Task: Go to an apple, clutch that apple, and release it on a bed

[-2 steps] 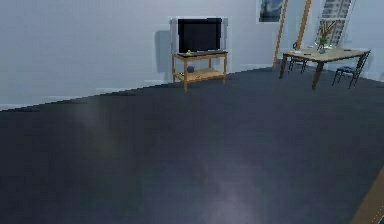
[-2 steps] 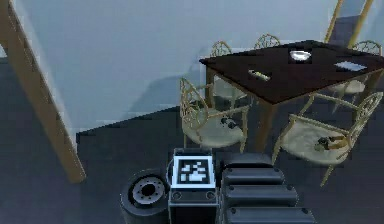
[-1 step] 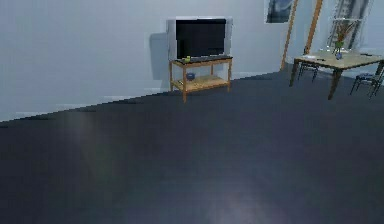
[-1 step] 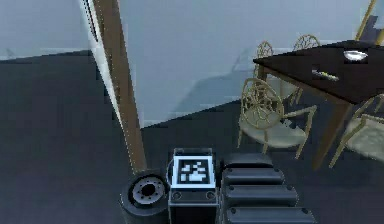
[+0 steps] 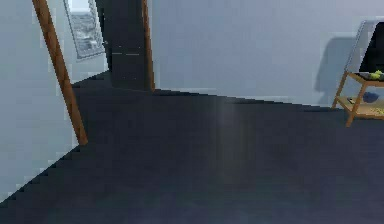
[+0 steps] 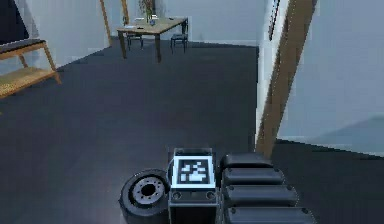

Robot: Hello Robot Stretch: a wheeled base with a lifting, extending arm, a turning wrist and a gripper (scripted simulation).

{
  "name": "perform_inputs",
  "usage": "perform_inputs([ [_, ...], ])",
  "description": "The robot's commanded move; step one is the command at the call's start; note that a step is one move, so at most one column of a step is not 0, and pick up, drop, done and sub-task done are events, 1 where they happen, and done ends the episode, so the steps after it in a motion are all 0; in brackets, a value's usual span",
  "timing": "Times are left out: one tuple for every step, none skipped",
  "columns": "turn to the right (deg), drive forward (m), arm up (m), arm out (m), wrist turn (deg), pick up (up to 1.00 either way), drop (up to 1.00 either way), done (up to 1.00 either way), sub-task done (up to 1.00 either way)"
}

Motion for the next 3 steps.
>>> perform_inputs([
  [-15.0,0.00,0.00,0.00,0.0,0.00,0.00,0.00,0.00],
  [0.0,1.00,0.00,0.00,0.0,0.00,0.00,0.00,0.00],
  [0.0,1.00,0.00,0.00,0.0,0.00,0.00,0.00,0.00],
])
